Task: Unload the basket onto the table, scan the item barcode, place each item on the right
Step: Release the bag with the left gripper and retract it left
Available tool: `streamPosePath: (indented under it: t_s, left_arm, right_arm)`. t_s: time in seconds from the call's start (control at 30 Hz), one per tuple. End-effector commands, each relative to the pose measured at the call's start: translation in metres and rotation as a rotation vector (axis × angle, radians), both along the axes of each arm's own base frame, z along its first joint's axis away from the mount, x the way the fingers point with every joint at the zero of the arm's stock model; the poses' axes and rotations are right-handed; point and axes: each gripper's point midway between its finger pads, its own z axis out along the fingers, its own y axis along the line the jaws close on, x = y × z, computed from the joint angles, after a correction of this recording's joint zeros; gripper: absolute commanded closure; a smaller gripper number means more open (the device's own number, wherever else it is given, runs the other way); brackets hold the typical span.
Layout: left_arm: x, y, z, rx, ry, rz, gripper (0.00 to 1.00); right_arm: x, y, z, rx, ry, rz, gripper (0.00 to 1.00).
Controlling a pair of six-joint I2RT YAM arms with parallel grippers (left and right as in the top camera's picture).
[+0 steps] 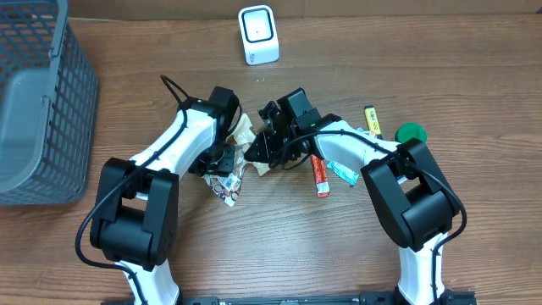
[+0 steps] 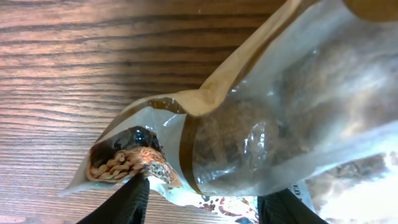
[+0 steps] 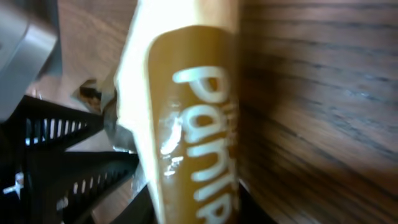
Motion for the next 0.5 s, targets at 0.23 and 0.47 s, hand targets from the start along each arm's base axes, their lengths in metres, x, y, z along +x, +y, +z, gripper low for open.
streamPosePath:
  t_s: [0.23,0.47]
  left_arm:
    - [0.031,0.04,0.029,0.098,-0.09,0.111,0.53]
    - [0.082,0.062,0.081,0.057,-0.248,0.224,0.51]
  right_arm:
    - [-0.001,-0.007,-0.007,-0.012,0.023,-0.005,0.91]
    - [-0.002,-0.008,-0.004,0.012,0.048,-0.005,0.96]
